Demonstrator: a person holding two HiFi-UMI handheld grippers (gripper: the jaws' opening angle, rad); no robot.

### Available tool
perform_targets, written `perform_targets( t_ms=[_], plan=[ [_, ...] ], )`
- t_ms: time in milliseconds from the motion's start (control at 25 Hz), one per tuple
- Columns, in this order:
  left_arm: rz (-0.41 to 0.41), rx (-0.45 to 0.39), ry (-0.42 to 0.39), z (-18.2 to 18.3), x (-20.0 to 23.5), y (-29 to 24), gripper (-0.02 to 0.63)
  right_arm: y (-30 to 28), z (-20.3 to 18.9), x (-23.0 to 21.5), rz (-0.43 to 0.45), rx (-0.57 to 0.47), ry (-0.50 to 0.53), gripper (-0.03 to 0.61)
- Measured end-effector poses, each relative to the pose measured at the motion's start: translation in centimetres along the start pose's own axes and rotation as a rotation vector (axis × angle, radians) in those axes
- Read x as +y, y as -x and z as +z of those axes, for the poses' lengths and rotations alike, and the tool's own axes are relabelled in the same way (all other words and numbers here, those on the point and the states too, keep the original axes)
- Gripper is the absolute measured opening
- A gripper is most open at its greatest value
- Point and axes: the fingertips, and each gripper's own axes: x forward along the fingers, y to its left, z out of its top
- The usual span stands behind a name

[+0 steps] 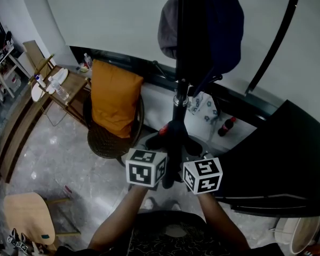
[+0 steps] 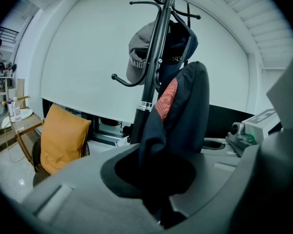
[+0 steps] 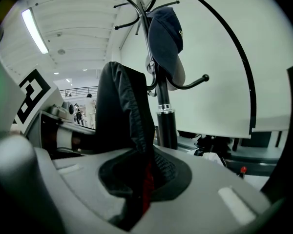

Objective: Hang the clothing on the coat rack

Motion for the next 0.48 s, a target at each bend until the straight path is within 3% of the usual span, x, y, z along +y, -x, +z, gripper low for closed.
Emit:
perform_targets(
  t_ms=[480],
  plan=[
    [0.048, -0.003, -0.011, -0.9, -0.8, 1.3, 0.040, 1.4, -0.6, 0.9, 0.040, 0.020, 0.030, 0.041]
  ],
)
